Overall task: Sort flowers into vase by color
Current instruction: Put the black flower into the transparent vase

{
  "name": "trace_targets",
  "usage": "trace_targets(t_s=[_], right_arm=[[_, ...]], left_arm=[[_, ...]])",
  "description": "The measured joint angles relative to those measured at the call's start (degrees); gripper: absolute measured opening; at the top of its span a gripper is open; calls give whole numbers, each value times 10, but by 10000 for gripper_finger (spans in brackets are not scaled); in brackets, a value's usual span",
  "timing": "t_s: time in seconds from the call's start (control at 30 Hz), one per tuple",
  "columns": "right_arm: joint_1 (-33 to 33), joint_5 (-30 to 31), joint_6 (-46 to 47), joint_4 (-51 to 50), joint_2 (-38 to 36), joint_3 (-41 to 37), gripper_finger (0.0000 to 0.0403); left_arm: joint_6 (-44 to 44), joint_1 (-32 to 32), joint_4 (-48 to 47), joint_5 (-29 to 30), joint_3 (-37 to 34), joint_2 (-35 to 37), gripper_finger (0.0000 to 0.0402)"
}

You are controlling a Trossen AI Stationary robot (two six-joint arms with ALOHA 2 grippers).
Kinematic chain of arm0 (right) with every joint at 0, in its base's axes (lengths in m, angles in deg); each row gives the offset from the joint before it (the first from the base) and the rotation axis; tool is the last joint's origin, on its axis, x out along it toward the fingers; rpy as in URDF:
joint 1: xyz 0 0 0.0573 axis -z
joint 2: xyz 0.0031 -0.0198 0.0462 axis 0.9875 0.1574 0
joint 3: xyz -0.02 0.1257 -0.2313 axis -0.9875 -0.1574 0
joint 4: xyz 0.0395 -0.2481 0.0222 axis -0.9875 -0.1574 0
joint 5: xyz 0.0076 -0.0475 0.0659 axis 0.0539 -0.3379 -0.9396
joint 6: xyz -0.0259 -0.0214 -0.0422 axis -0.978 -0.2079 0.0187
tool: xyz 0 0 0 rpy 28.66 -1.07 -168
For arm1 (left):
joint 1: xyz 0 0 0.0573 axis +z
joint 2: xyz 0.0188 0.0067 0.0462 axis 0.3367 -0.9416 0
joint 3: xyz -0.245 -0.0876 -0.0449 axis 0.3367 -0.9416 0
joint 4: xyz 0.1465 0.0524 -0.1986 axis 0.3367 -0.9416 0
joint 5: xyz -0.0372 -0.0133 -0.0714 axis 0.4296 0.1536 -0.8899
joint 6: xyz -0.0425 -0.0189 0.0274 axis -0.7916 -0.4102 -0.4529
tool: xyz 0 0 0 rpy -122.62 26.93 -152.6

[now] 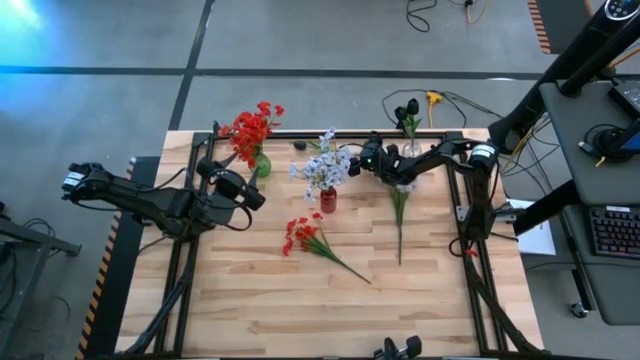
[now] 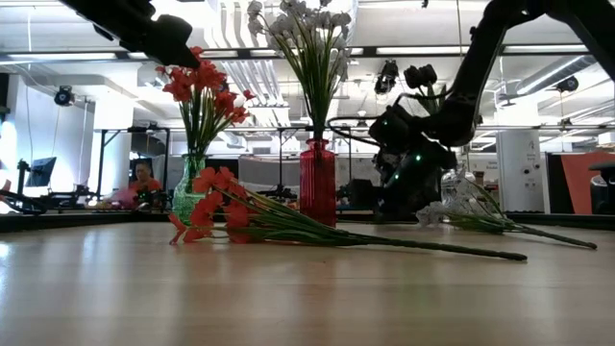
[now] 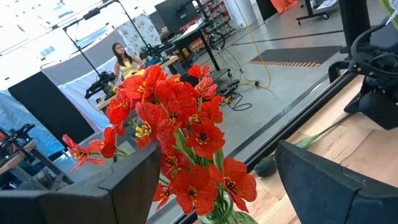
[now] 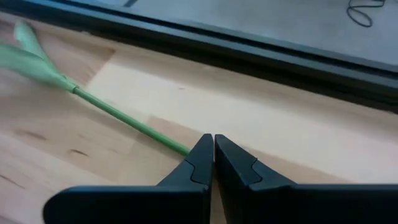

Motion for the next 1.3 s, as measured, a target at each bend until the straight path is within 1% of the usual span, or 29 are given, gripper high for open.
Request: trace_targets(t_s=[0.23, 0.43, 0.67, 0.8, 1.0, 1.3], right_arm=[[2, -9, -4, -10, 17, 27, 9], [2, -10, -2, -85, 20, 56, 9], [1, -35, 11, -140, 0, 58, 9], [1, -39, 19, -150, -2, 58, 9], [2, -62, 45, -152, -2, 58, 9], [-6, -86, 51, -157, -9, 57, 9]], left_arm=[[0, 0, 0, 0, 0, 0, 294], [0, 0, 0, 0, 0, 0, 294], [0, 0, 0, 0, 0, 0, 294], [0, 0, 0, 0, 0, 0, 294], [0, 0, 0, 0, 0, 0, 294], [0, 0, 0, 0, 0, 0, 294]])
